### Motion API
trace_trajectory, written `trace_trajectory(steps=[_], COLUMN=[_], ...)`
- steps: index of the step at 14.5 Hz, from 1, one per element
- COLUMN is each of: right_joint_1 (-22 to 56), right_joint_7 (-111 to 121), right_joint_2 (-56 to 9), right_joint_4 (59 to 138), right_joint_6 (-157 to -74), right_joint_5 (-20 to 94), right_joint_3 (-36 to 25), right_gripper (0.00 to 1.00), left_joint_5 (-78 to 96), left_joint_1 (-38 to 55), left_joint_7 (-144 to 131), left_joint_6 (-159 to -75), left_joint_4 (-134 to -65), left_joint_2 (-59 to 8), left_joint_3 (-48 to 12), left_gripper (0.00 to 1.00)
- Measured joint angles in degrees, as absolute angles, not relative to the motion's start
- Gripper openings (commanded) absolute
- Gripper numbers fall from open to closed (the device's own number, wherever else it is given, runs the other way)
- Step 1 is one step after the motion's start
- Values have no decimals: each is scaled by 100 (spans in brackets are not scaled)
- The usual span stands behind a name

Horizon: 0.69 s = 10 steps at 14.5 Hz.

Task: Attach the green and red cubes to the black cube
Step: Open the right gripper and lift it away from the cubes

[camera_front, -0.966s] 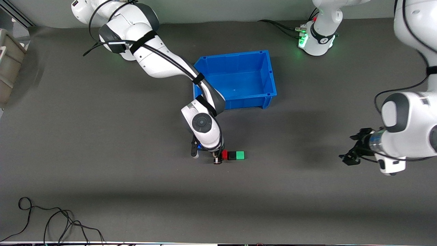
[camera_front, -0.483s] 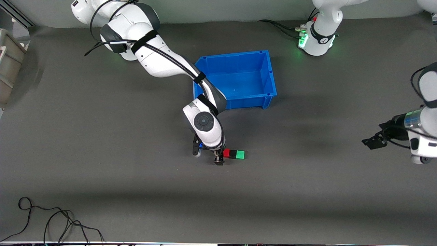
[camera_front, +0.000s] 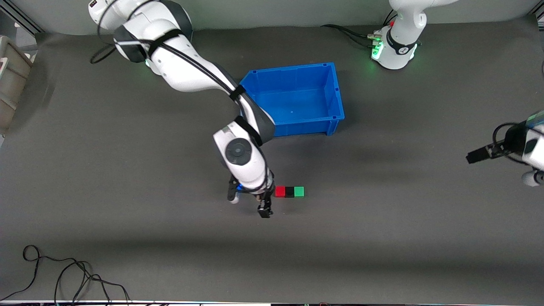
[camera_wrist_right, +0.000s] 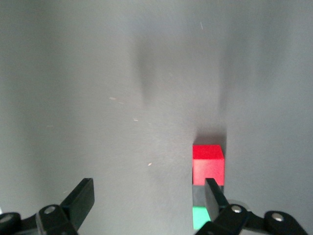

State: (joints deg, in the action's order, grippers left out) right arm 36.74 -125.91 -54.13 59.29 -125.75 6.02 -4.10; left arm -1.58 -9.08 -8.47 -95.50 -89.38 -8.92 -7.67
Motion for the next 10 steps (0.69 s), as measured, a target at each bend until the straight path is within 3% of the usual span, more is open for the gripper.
trace_trajectory(steps=[5,10], right_joint_1=[3109,2282], right_joint_7=[-11189,-7617], right_joint_2=[-4181,-3120], right_joint_4=[5891,5905], right_joint_6=[-11204,-9575], right_joint_5=[601,599], right_joint_3=[-429,-440], right_gripper=[100,100], left_joint_5=[-133,-122], left_joint_1=[-901,-594], left_joint_7=[-411,-391], left_joint_6=[-9359,-9226], left_joint_4=[-9031,-9163], left_joint_2=[-290,39], left_joint_3=[-784,-833], left_gripper=[100,100])
